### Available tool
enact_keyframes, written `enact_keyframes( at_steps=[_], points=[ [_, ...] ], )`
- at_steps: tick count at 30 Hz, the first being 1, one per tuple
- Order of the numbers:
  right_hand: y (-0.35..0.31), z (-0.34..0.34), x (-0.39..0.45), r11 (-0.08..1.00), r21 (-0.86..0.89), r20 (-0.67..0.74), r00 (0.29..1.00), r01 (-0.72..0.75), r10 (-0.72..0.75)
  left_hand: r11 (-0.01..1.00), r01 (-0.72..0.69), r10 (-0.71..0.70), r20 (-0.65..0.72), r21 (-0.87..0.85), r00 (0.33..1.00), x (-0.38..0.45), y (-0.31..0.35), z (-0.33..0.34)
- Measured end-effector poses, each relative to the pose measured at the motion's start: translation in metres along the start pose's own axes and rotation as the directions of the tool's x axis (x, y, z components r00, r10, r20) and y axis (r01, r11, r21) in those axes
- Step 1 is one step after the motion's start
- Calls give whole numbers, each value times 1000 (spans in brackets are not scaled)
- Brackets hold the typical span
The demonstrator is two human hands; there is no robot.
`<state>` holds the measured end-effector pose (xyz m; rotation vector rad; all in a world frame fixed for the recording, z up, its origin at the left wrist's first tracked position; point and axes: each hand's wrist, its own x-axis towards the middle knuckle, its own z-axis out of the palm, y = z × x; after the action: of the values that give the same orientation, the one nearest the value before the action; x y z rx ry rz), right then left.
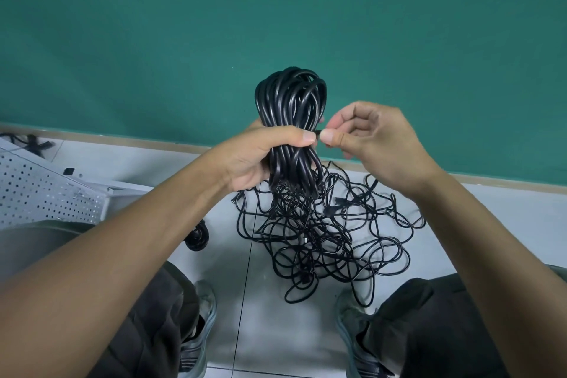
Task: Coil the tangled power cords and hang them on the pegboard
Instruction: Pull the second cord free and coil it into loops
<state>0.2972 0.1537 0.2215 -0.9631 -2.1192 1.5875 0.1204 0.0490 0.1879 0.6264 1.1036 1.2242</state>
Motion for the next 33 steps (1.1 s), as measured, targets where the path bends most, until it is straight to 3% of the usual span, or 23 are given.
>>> enact_keyframes(
  at_steps=[5,9,12,15,17,20,28,33],
  points=[
    [-2,-19,-1,999,-32,192,981,-16,22,989,82,-58,185,-127,981,-3,-2,-6],
    [7,-32,1,991,-127,160,984,-52,72,990,115,-64,453,-84,889,-10,5,-9],
    [12,-42,4,992,-70,159,981,-101,111,993,116,-78,579,-29,812,-16,9,-5],
    [16,-42,7,987,54,219,966,-150,135,991,128,-126,615,41,779,-20,6,2],
    [19,-39,10,975,116,256,954,-188,154,982,128,-185,608,136,772,-20,2,4],
    [21,-35,14,971,77,254,946,-228,202,937,134,-298,542,321,785,-18,-4,8],
    [9,-4,13,956,-252,282,934,-149,220,705,231,-561,328,670,760,-12,-30,20],
    [-1,15,8,890,-453,283,937,-58,206,636,279,-575,199,720,794,-8,-48,26]
  ],
)
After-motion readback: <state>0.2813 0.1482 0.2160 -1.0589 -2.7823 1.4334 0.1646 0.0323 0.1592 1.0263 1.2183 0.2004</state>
